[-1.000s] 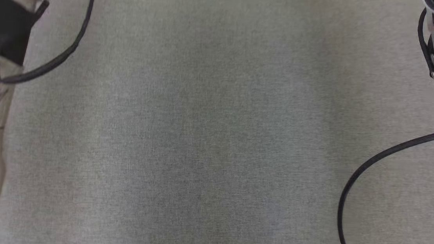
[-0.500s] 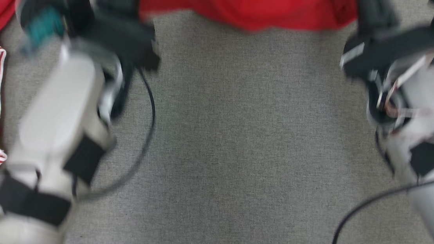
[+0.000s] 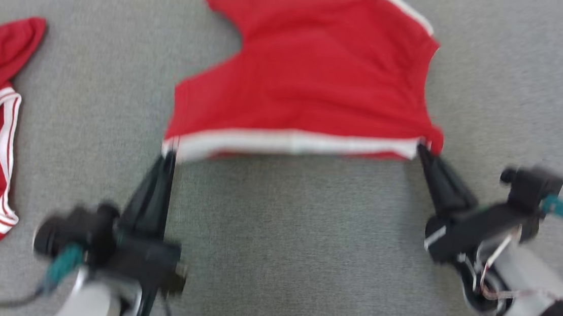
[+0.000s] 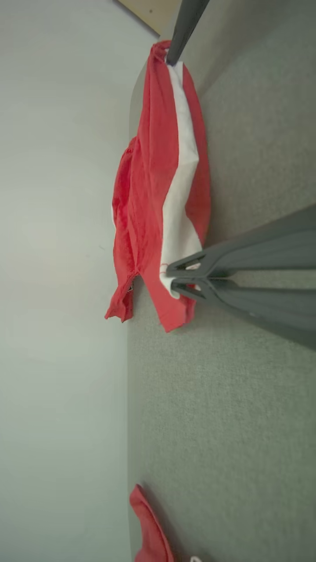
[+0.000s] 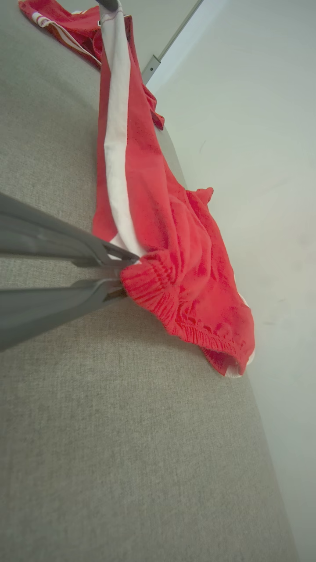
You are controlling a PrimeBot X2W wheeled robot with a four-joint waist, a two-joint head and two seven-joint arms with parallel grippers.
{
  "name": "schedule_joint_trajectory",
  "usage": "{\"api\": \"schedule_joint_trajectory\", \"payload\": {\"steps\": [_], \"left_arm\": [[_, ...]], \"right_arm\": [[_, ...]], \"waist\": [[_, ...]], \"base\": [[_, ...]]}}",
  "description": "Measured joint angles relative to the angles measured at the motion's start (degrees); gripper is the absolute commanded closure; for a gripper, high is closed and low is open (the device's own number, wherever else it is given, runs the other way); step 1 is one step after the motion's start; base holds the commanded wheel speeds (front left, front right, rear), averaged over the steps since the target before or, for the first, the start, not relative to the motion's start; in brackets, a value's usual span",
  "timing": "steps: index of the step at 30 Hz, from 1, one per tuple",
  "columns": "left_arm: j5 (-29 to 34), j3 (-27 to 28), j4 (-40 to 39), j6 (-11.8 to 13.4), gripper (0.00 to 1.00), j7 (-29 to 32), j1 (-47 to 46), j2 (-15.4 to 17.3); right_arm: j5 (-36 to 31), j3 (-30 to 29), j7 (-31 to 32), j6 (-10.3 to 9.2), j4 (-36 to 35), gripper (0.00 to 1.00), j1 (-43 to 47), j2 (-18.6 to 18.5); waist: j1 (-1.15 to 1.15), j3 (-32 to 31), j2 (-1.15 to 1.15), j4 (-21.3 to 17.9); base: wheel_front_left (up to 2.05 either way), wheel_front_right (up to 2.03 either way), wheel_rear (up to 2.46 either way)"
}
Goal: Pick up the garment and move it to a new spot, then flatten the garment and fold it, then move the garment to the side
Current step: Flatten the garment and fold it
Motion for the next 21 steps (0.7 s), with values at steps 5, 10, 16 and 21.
{"api": "schedule_joint_trajectory", "payload": {"steps": [5,10,16,21], "left_arm": [[-0.8,-1.1,-7.3,2.3,1.00,4.7,11.7,2.7],[-2.2,-2.8,-12.8,4.2,1.00,8.7,20.8,3.8],[-3.8,-4.3,-15.0,5.4,1.00,11.0,26.6,4.1],[-4.8,-5.0,-16.3,6.5,1.00,13.1,30.4,4.4]], "right_arm": [[-1.2,1.1,0.0,0.00,0.0,1.00,6.6,-0.5],[-0.5,1.1,0.0,0.00,-0.2,1.00,14.0,-1.1],[0.6,-0.4,1.0,0.00,-2.2,1.00,20.2,-2.4],[1.0,-3.7,2.1,0.01,-5.2,1.00,26.7,-3.4]], "waist": [[-0.01,-3.4,0.00,-0.9],[-0.01,-7.4,-0.01,-0.9],[-0.01,-10.3,-0.01,-0.3],[-0.01,-12.2,-0.01,0.7]], "base": [[0.00,0.00,0.00],[0.00,0.00,0.00],[0.00,0.00,0.00],[0.00,0.00,0.00]]}}
